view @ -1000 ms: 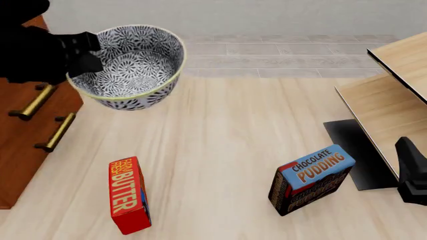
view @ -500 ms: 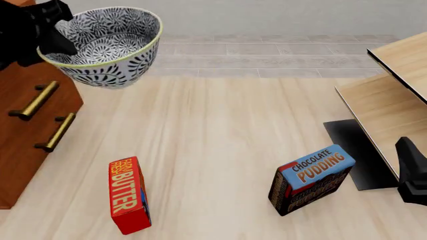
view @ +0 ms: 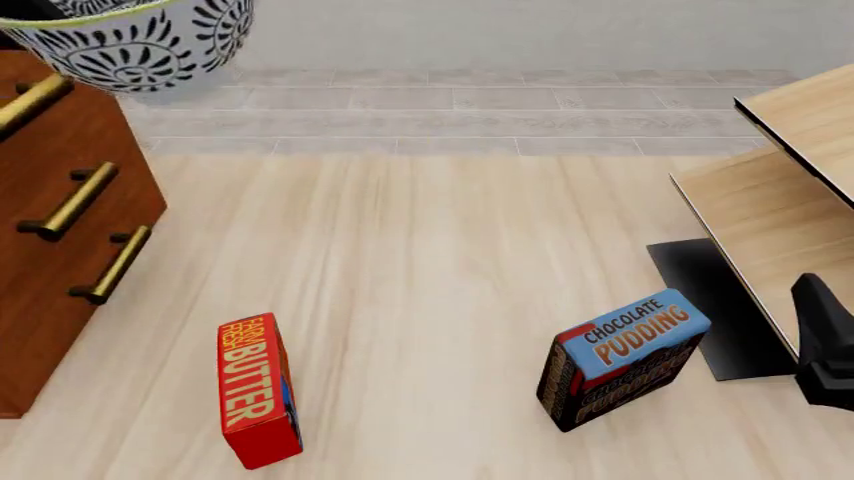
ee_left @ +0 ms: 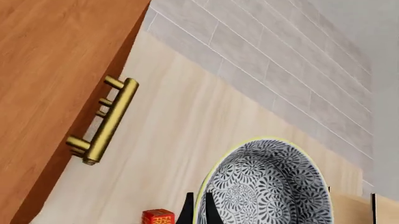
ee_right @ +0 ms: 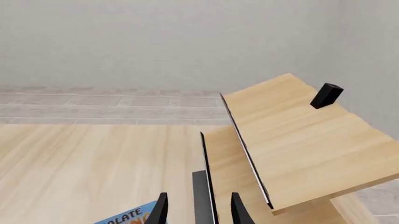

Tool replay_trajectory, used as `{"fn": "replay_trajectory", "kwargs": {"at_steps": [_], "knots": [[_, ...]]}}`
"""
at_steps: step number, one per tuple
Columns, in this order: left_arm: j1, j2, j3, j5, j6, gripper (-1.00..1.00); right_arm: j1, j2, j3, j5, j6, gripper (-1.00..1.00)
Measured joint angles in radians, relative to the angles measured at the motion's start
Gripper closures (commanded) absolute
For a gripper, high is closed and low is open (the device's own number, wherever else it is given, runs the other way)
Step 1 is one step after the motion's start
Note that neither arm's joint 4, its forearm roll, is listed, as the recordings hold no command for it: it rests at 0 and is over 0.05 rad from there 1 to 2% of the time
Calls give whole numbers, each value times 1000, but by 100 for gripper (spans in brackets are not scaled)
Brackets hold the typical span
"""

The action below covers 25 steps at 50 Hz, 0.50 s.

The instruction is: Close the top drawer of the cabinet and put the bowl on top of it.

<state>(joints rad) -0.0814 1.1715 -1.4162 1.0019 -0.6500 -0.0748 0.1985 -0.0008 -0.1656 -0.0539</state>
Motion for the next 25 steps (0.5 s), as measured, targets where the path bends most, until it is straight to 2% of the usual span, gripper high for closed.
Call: {"fn": "replay_trajectory", "kwargs": {"at_steps": [16,25], "knots": [[151,32,-248,148,14,100,2,11,0,-9,-1,-100],[230,48,-347,191,14,100,2,11,0,-9,0,-100]]}}
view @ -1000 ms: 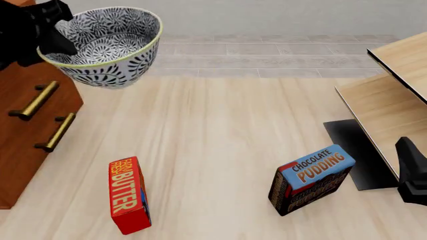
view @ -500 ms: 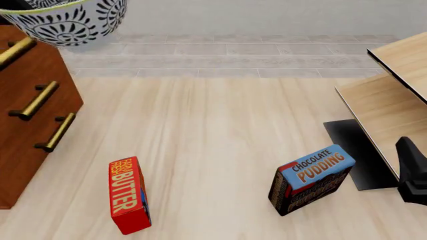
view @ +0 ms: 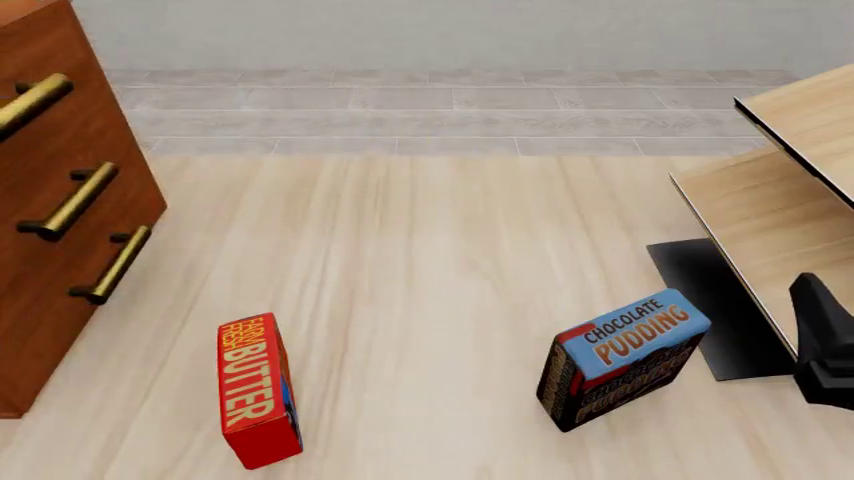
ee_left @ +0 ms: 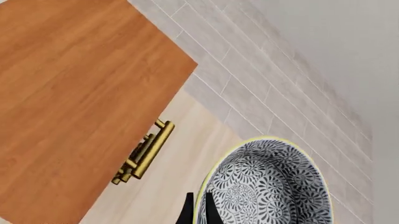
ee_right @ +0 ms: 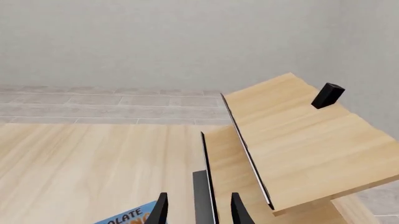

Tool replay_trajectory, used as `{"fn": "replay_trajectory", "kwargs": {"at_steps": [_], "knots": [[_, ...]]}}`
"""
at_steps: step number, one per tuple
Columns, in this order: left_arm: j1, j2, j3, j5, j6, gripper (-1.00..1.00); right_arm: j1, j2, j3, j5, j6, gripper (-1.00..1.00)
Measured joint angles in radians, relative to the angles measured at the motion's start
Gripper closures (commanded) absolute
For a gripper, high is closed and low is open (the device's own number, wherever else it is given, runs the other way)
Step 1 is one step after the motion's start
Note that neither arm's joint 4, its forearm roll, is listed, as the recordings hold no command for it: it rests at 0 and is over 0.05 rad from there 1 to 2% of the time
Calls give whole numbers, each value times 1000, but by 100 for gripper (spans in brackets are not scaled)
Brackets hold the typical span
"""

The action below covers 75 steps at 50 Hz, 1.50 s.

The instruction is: Close the top drawer of the cabinet and put the bowl on top of it.

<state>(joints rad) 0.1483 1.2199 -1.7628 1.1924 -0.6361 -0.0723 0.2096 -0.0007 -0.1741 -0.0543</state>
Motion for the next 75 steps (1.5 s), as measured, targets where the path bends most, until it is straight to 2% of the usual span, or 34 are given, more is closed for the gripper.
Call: {"fn": "replay_trajectory", "kwargs": {"at_steps": [17,41,58,75], "knots": [[170,37,-131,24,-14,100,-1,-2,0,1,2,-100],[404,123,-188,28,-67,100,-4,-7,0,7,3,-100],[494,195,-176,25,-72,100,-8,-10,0,9,2,-100],[532,232,-51,-45,-69,100,-11,-9,0,9,4,-100]]}}
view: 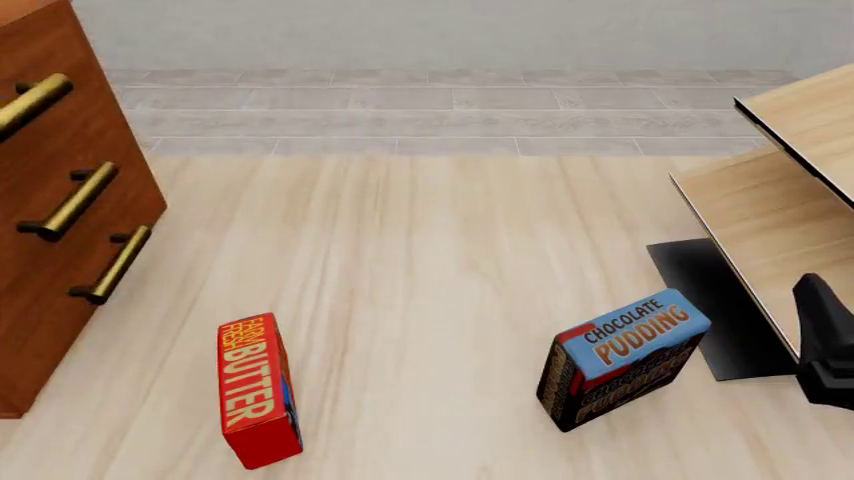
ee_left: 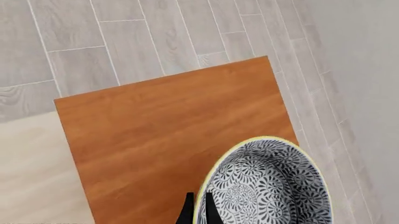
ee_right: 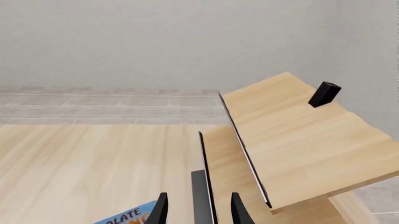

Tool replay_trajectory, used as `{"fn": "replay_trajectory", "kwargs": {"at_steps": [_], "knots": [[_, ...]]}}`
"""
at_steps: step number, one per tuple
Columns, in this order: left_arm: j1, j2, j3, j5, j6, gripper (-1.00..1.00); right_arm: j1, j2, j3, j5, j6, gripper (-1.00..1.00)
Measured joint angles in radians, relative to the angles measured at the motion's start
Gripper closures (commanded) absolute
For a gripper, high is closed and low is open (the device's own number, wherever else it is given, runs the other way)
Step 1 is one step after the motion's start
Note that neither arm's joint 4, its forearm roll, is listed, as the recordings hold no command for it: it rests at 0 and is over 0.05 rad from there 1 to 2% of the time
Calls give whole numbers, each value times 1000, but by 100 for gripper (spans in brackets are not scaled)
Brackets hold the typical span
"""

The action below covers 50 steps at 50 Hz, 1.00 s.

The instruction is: Close the top drawer of the cabinet and put the bowl on top of it.

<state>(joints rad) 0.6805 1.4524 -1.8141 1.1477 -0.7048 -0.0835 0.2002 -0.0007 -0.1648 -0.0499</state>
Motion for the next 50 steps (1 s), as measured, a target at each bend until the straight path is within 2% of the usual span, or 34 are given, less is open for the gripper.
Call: {"fn": "replay_trajectory", "kwargs": {"at_steps": [14,37,38,50], "knots": [[15,3,85,-57,11,100,0,3,0,-2,0,-100],[29,-9,109,-82,34,100,3,5,0,-2,-5,-100],[29,-9,108,-82,35,-100,3,5,0,-2,-5,-100],[52,-10,98,-77,45,-100,3,7,0,-5,-3,-100]]}}
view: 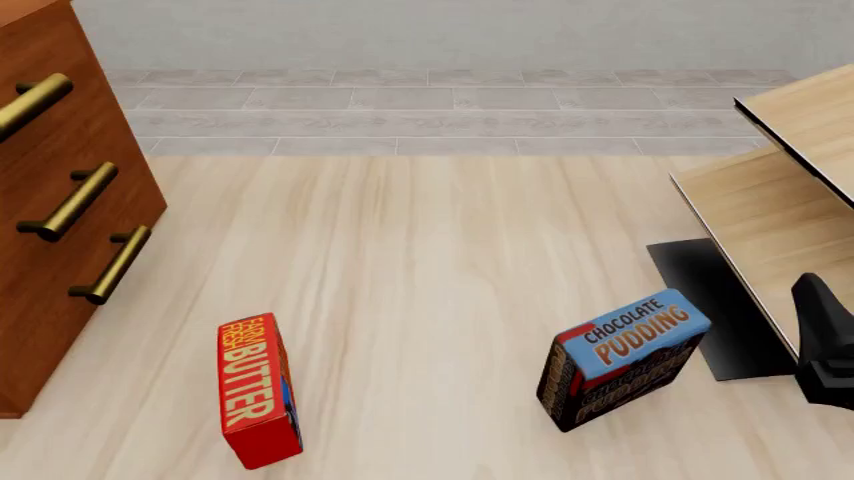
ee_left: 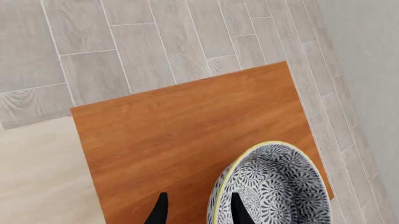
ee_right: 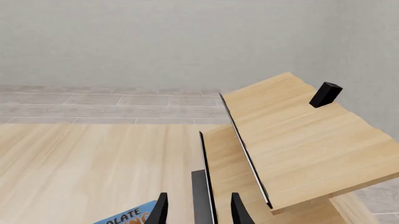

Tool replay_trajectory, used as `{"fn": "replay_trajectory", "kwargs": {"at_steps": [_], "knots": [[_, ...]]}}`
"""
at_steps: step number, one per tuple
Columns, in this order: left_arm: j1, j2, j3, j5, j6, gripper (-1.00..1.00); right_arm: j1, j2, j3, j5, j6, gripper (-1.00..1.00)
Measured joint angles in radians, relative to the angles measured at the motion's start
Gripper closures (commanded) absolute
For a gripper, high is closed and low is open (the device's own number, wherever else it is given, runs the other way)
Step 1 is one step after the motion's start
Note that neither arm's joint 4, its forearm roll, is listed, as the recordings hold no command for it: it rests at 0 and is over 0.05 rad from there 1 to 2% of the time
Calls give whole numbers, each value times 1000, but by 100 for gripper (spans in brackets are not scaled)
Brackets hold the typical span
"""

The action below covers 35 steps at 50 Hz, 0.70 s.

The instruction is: Close the top drawer of the cabinet and put the bowl on top of it.

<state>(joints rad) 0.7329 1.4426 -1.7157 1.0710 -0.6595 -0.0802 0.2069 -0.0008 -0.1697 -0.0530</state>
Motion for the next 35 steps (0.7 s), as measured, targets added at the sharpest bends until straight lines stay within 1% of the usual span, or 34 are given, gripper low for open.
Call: {"fn": "replay_trajectory", "kwargs": {"at_steps": [14,35], "knots": [[14,-13,-35,18,2,-100,-1,-8,0,6,3,-100],[17,-44,-182,98,-19,-100,0,-24,0,19,5,-100]]}}
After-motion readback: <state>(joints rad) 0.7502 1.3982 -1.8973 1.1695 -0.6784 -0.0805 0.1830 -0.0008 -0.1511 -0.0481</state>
